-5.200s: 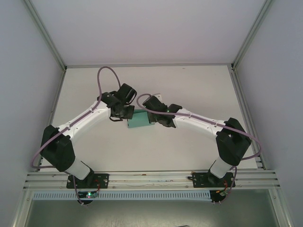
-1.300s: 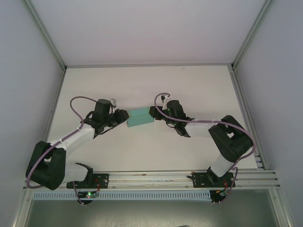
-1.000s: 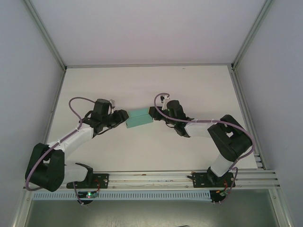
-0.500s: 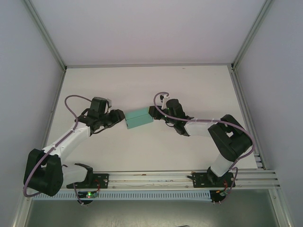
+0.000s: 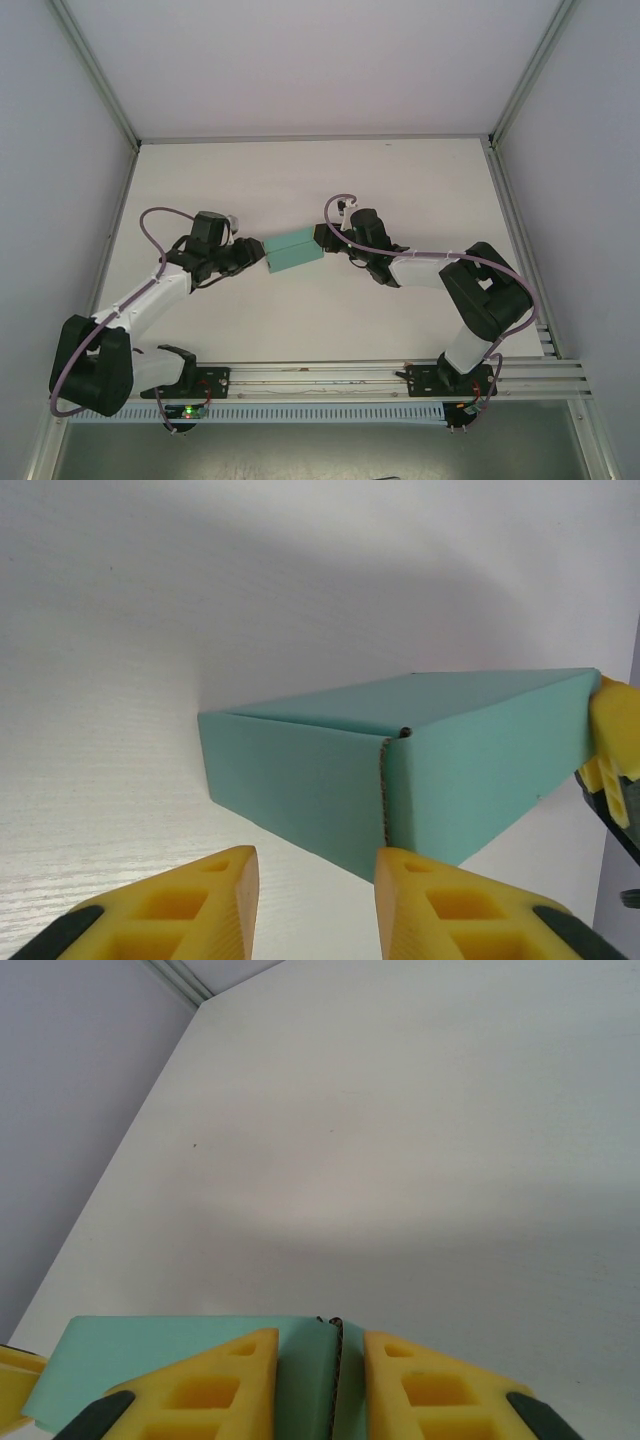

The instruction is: Assemble paper box

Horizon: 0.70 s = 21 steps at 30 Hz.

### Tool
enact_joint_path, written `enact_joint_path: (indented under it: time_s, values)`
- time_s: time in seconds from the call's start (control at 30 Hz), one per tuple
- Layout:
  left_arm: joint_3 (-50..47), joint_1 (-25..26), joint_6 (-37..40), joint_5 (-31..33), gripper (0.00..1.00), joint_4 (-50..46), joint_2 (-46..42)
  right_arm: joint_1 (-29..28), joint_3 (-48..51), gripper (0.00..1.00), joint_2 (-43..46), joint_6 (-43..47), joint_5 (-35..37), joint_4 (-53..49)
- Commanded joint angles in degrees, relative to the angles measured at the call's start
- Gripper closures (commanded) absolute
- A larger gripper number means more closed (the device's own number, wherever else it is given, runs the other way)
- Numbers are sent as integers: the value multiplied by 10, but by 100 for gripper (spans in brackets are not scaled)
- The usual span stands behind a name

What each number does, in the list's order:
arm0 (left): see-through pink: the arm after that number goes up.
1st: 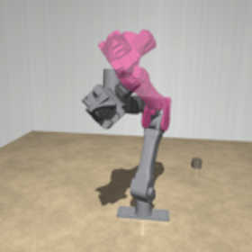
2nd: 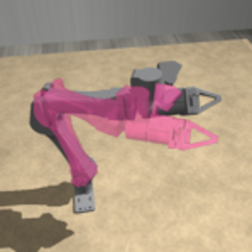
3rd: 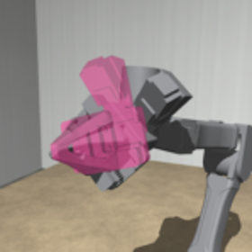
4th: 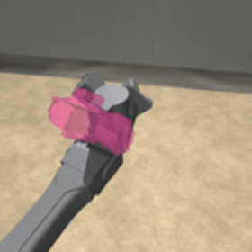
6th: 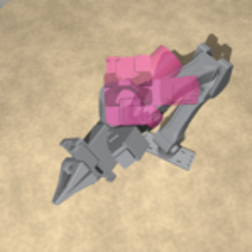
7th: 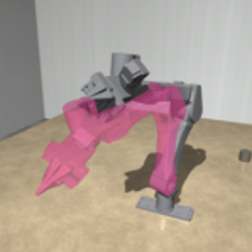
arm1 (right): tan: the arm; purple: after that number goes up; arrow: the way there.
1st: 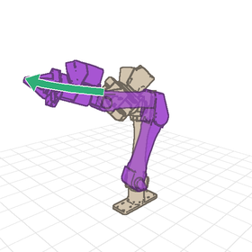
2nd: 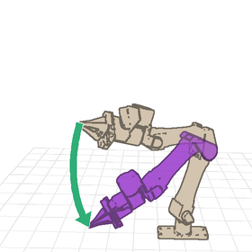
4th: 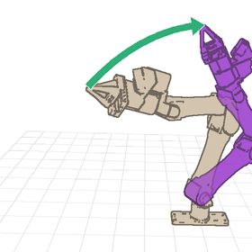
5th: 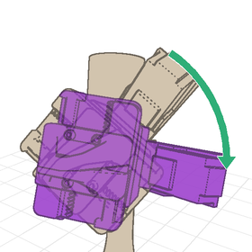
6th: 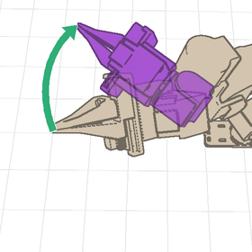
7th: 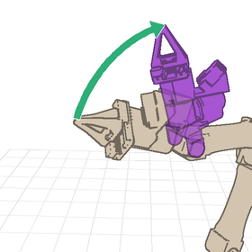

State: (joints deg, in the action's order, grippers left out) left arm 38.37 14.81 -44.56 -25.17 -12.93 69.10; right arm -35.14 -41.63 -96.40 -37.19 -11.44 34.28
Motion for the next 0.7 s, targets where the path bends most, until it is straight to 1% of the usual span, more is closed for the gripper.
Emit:
enact_joint_path:
  time_s: [0.0, 0.1, 0.23, 0.43, 0.6, 0.67]
  values:
    - [33, -8, 21, 15, 63, -15, -32, -8, 36, 75, -42, 17, 26, -182]
    - [34, -9, 20, 17, 62, -9, -30, -9, 34, 75, -42, 18, 26, -183]
    - [34, -9, 18, -3, 67, 8, 9, -9, 34, 75, -42, 19, 27, -185]
    - [22, -10, 20, -13, 68, 18, 47, -9, 35, 75, -43, 19, 28, -188]
    - [-9, -16, 21, 5, 79, 1, 50, -9, 39, 75, -44, 17, 31, -189]
    - [-21, -17, 25, 13, 80, -9, 50, -7, 41, 75, -44, 19, 30, -188]
